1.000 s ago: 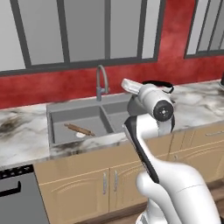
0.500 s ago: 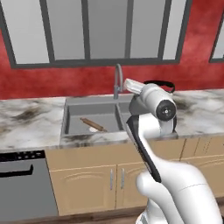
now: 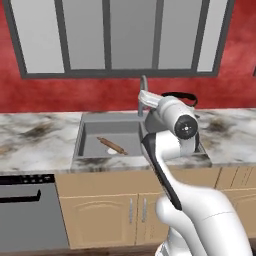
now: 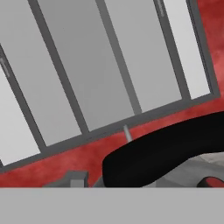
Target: Open the cabinet, pick the kettle from the cabinet, and place it in the sink.
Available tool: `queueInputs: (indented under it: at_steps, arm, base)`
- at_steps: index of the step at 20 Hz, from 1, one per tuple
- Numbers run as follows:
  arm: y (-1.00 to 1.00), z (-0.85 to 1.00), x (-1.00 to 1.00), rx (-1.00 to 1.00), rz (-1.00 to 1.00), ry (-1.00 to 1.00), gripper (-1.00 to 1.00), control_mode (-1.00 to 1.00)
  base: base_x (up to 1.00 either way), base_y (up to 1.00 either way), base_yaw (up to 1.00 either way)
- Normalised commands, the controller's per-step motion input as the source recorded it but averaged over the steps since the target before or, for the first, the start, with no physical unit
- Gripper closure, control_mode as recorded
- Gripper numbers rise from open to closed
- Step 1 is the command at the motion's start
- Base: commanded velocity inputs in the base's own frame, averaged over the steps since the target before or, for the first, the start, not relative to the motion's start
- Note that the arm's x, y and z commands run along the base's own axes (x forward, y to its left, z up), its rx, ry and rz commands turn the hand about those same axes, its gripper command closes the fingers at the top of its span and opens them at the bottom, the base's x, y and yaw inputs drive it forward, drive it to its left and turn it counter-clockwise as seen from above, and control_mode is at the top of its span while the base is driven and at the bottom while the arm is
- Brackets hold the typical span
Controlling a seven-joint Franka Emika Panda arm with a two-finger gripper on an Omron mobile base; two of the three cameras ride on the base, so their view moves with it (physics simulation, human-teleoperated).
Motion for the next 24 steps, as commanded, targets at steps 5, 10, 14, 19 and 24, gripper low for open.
queueInputs:
  at_steps: [5, 10, 14, 19, 24]
  arm:
    - [0.00, 0.00, 0.00, 0.00, 0.00, 0.00, 1.00, 1.00]
    - [0.00, 0.00, 0.00, 0.00, 0.00, 0.00, 1.00, 1.00]
    - [0.00, 0.00, 0.00, 0.00, 0.00, 0.00, 1.00, 1.00]
    - [0.00, 0.00, 0.00, 0.00, 0.00, 0.00, 1.00, 1.00]
    - [0.00, 0.00, 0.00, 0.00, 0.00, 0.00, 1.00, 1.00]
  base:
    - [0.45, -0.32, 0.05]
    - [0.30, -0.31, 0.05]
    - [0.29, -0.27, 0.02]
    - [0.01, -0.04, 0.00]
    - [0.00, 0.00, 0.00]
